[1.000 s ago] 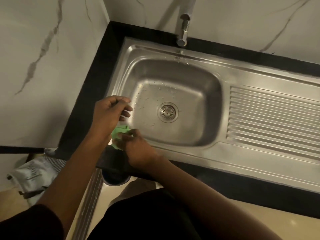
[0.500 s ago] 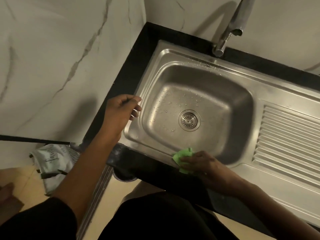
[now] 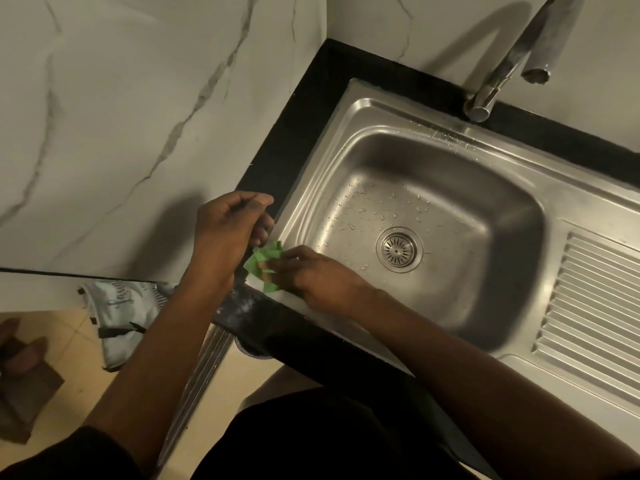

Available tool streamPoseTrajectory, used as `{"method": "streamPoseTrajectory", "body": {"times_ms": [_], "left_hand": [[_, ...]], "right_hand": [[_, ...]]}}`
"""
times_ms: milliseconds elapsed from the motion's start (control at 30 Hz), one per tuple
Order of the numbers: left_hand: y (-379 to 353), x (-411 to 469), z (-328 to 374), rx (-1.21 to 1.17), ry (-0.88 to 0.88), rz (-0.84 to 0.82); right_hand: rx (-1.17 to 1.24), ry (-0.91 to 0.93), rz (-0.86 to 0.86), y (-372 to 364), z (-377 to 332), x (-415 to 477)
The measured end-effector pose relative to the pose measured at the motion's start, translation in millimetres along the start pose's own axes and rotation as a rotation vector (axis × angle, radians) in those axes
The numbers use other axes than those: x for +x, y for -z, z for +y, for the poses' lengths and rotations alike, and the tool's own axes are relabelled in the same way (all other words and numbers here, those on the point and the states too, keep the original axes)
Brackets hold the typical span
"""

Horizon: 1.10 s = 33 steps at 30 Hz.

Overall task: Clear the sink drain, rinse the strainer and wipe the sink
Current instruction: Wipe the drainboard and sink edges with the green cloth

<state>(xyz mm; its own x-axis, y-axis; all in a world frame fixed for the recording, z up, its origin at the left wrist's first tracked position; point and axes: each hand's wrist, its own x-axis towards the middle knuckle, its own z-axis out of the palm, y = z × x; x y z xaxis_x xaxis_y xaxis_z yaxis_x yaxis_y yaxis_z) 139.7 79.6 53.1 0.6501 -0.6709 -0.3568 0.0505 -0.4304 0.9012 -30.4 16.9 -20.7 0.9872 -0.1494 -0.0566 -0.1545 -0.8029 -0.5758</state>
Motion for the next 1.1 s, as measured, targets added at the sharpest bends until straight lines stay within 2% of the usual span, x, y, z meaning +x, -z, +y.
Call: {"method": "streamPoseTrajectory", "body": {"times_ms": [100,167,300,433,533,633,767,900,1000,1100], "left_hand": [[-1,-1,0,-0.008,0.016,-0.013],[0,0,0,-0.024,0.024,-0.004],[5,-3,-3,-0.034,0.021,-0.004],[11,-3,-4,-0.028,0.018,-0.013],[9,1,-3,-0.037,0.020,-0.016],[3,8,0,-0.038,0.026,-0.007],[-5,16,6,-0.034,0.016,-0.027],[-10,23,10,-0.024,-0.010,-0.044],[-13,27,8,-0.034,0.001,-0.044],[-17,30,5,-0.042,0.026,-0.055]], "right_hand": [[-0.085,0.006,0.008,13,15,10],[-0.046,-0.154,0.032,26,24,18],[-0.030,-0.543,0.305,74,81,48],[-0.060,-0.590,0.317,94,104,62],[-0.046,-0.501,0.341,64,75,54],[0.019,-0.453,0.217,29,35,35],[0.046,-0.169,0.046,-6,-16,10],[0.111,-0.135,-0.130,-4,-20,6],[0.137,-0.023,-0.240,3,-23,-9],[0.274,0.039,-0.217,15,-14,-46]]}}
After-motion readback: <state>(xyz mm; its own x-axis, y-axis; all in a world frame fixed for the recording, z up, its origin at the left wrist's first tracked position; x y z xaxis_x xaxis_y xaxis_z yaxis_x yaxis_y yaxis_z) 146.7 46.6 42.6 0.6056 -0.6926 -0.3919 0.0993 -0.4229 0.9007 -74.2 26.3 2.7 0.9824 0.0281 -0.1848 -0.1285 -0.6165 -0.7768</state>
